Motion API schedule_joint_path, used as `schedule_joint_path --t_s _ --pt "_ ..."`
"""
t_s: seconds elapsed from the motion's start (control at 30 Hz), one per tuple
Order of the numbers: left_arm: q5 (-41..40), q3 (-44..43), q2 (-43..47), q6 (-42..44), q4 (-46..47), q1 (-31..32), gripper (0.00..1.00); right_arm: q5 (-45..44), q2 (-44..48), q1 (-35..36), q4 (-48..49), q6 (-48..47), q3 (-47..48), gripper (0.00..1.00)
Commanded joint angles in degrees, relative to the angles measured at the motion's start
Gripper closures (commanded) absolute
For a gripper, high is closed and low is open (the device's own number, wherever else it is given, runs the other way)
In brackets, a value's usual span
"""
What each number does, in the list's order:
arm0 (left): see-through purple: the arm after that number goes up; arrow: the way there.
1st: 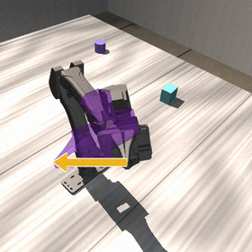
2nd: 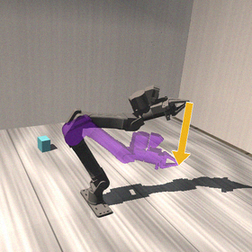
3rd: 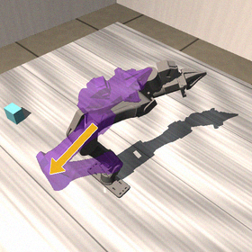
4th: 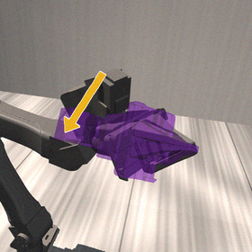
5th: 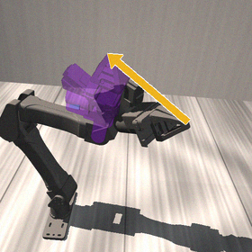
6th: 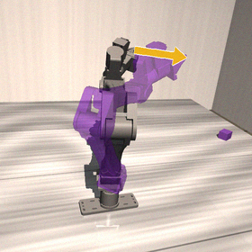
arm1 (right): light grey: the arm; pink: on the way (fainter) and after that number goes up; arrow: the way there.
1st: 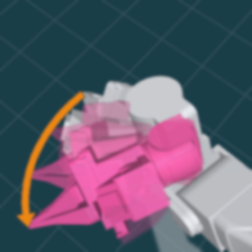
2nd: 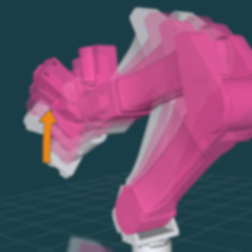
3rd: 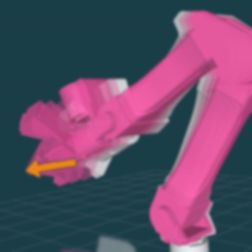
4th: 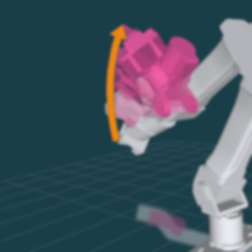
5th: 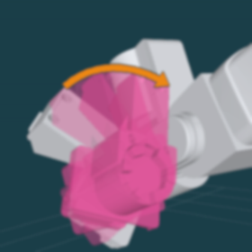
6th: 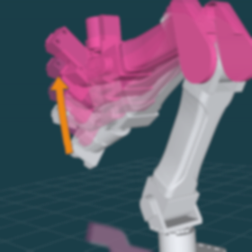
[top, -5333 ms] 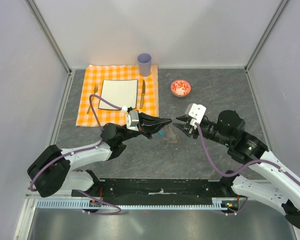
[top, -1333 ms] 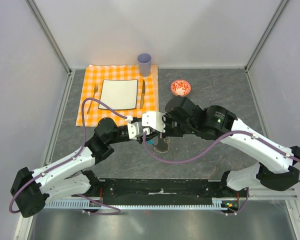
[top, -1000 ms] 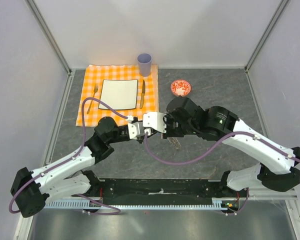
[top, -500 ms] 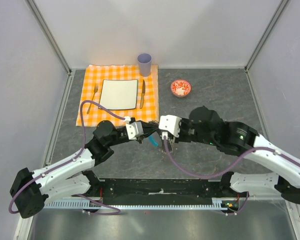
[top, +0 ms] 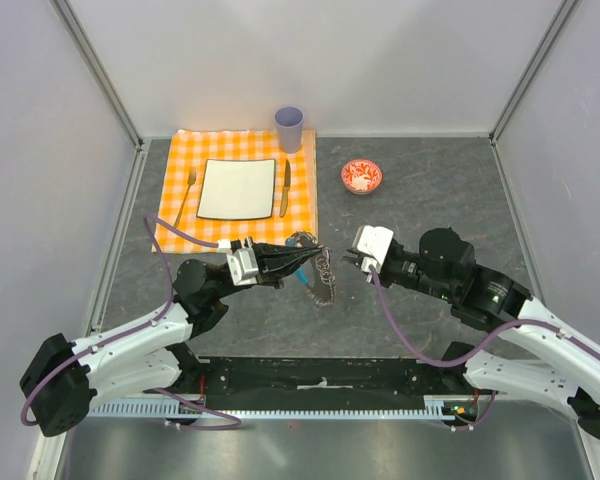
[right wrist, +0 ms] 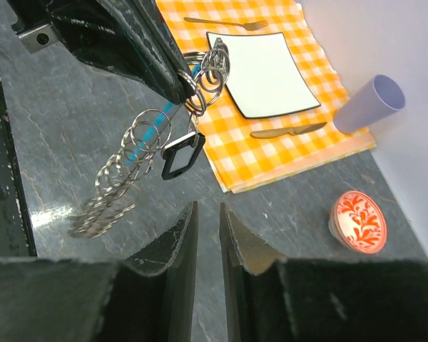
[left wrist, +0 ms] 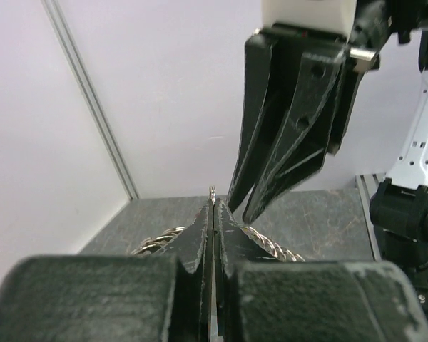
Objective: Put the keys on the keyring
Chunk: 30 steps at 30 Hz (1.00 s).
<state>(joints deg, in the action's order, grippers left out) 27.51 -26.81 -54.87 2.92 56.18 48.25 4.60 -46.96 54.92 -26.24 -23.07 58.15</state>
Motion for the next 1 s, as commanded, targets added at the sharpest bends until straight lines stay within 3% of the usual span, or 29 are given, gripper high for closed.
schedule_joint_path --t_s 0.0,0.63,0.73,0.87,0.97 --pt "0.35 -0.61 -0.06 -3.87 8.42 -0.17 0.98 10.05 0.12 -2.00 10.85 3.38 -2.25 0.74" --pt "2.29 -1.49 -0.41 -5.64 9.82 -0.09 0.98 15.17 -1.20 -2.97 16.75 4.35 -2.95 0.75" --pt "2.29 -1.41 0.11 -5.64 9.91 -0.09 0.98 15.44 -1.29 -3.15 16.75 4.44 -3.13 0.80" --pt "2.37 -1.32 0.73 -5.64 9.91 -0.17 0.98 16.40 -1.38 -3.41 16.75 4.79 -3.39 0.98" --pt "2.29 -1.32 0.91 -5.55 10.00 -0.09 0.98 17.63 -1.29 -3.41 16.66 5.14 -3.40 1.00"
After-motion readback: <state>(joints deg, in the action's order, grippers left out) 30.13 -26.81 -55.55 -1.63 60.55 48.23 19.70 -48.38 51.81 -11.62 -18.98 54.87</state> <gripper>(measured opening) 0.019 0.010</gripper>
